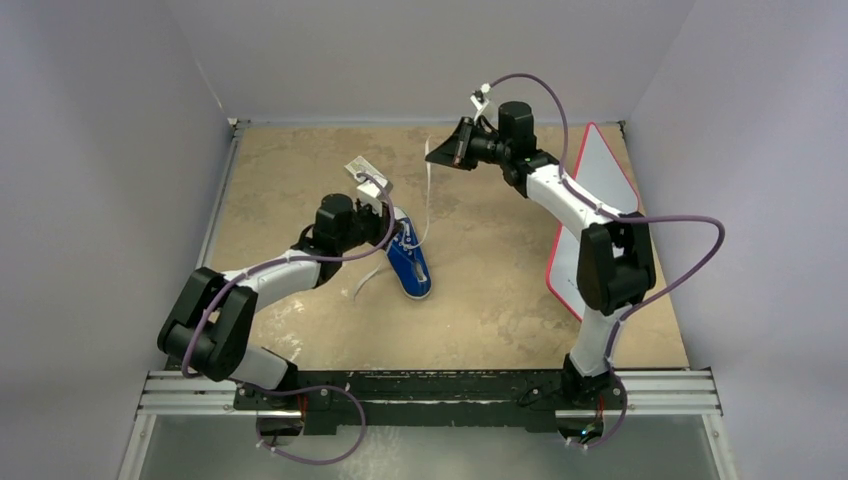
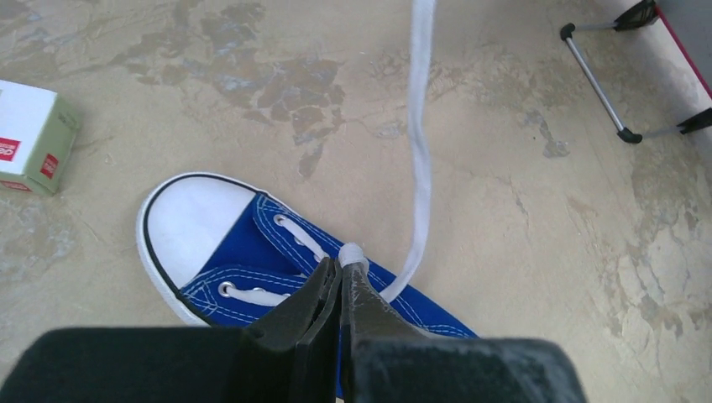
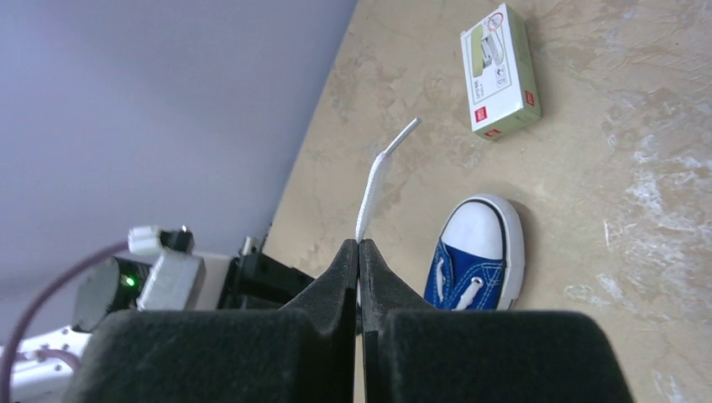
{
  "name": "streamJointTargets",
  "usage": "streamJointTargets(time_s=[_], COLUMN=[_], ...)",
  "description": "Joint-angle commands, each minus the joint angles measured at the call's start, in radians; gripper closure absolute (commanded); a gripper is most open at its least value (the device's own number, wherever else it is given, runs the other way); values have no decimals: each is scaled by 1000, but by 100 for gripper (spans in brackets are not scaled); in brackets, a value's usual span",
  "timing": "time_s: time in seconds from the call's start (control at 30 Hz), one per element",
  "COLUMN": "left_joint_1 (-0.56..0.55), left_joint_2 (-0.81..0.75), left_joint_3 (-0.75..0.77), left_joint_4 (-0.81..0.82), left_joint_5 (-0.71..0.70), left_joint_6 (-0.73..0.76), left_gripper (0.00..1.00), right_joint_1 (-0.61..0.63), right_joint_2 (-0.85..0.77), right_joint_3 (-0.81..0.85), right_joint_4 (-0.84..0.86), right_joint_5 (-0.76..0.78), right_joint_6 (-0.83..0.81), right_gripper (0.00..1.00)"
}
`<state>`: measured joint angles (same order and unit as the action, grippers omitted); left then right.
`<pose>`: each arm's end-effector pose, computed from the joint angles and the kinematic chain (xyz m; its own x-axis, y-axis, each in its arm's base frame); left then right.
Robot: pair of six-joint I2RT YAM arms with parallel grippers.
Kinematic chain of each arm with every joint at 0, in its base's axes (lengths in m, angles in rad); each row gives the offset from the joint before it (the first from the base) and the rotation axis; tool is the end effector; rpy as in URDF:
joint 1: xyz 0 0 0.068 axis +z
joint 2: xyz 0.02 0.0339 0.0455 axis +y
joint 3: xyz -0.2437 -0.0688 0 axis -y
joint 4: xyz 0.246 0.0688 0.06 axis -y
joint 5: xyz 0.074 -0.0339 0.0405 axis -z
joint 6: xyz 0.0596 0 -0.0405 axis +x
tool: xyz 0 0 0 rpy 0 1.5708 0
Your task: Tie the shoes
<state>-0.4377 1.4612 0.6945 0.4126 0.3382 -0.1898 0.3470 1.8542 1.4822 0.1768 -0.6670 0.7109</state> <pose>0.2944 -0.1596 0.1831 -0.4370 0.0080 -0.8994 0.6102 0.7373 -0.2899 0.4178 0.1903 0.2905 -0.6850 0.2975 -0.6651 -0.5159 0.4465 0.7311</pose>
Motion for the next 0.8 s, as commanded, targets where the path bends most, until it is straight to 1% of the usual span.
streamJointTargets(time_s=[0.0, 0.07, 0.13, 0.2, 0.3, 0.4, 0.5, 0.57, 0.63, 0.73, 0.77], left_joint_1=[-15, -17, -19, -19, -19, -19, -19, -20, -19, -19, -19], left_joint_2=[-32, -51, -69, -86, -93, -94, -99, -102, -110, -127, -135], left_joint_3=[-67, -97, -110, -116, -112, -110, -116, -122, -137, -158, -163], left_joint_4=[133, 134, 100, 55, 7, -2, -15, -29, -20, 17, 25], left_joint_5=[3, -5, -15, -9, 32, 79, 107, 124, 150, 167, 163], left_joint_6=[30, 43, 86, 144, 208, 219, 230, 249, 247, 218, 208], left_gripper=[100, 100, 100, 100, 100, 100, 100, 100, 100, 100, 100], right_joint_1=[22, 38, 68, 105, 169, 221, 262, 298, 332, 353, 355], right_joint_2=[-3, 15, 45, 99, 171, 255, 339, 367, 394, 439, 450], right_joint_3=[83, 84, 100, 149, 245, 349, 466, 520, 550, 586, 601], right_joint_4=[13, 14, 20, -1, -67, -167, -334, -447, -536, -643, -691], right_joint_5=[-44, -56, -63, -78, -75, -79, -114, -122, -137, -198, -214], right_joint_6=[74, 69, 80, 66, 2, -58, -118, -195, -242, -242, -254], right_gripper=[100, 100, 100, 100, 100, 100, 100, 100, 99, 98, 96])
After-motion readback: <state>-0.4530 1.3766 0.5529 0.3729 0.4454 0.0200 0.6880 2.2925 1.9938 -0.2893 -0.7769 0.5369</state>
